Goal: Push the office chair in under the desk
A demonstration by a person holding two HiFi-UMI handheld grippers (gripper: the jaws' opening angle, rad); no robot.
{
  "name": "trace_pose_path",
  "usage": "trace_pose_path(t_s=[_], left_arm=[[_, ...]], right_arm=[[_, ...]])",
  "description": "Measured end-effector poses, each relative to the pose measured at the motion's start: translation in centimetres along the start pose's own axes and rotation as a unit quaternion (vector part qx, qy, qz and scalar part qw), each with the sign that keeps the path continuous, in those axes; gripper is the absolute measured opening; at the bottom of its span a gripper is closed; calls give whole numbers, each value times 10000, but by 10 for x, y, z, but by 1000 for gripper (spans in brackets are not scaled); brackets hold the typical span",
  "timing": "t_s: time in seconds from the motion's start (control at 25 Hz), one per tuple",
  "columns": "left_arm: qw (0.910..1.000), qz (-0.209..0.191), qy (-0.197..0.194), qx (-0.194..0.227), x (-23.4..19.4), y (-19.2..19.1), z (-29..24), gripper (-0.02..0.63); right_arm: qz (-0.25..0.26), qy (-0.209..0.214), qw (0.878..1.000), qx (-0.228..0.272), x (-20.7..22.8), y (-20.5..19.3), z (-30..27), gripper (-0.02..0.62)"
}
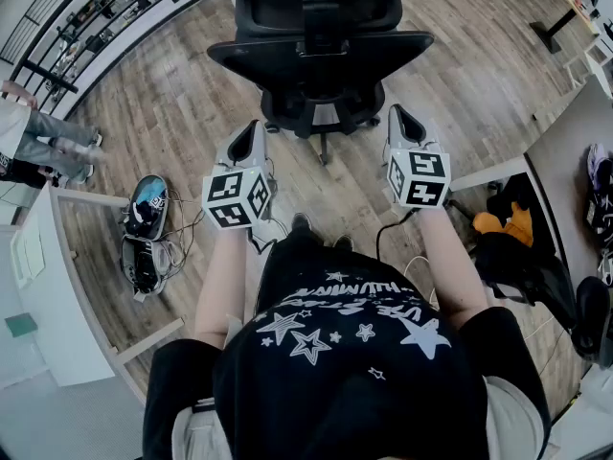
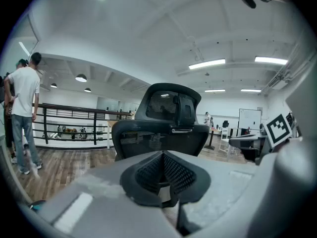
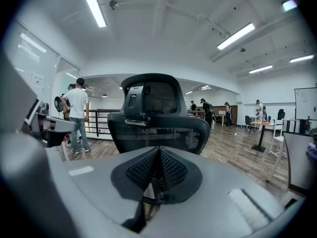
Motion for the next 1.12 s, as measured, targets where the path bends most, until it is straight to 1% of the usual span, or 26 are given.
trace_pose_path(t_s=[0.32,0.52,0.68,0.8,0.88,1.0,1.12], left_arm=[[10000,-45,-13,-48,8,-2,6,2],[9999,9,93,-89,4,-5,15,2],[9998,61,188,-44,1,-4,22,2],[9996,85,249,-37,-2,-6,25,2],[9997,132,216,-29,-3,-7,26,2],[9997,160,124,105,-3,-1,24,2],[9998,41,97,160,-6,4,18,2]], right_arm=[[-62,10,10000,-47,3,-7,6,2],[-85,79,9999,-59,-2,-8,8,2],[-63,95,9999,-64,-2,-10,11,2],[-94,207,9996,185,-4,-3,13,2],[-99,280,9991,291,-5,0,13,2],[-127,131,9995,266,4,1,6,3],[-34,-84,9995,289,11,3,-1,3]])
Point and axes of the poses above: the fingertips, and each gripper's own axes: z backward along the fingers, x to its right, y out of its top, the point moved 1 cm from there along z, backward along the fingers, and after that the axes turned 5 degrees about x, right-handed, at the moved point
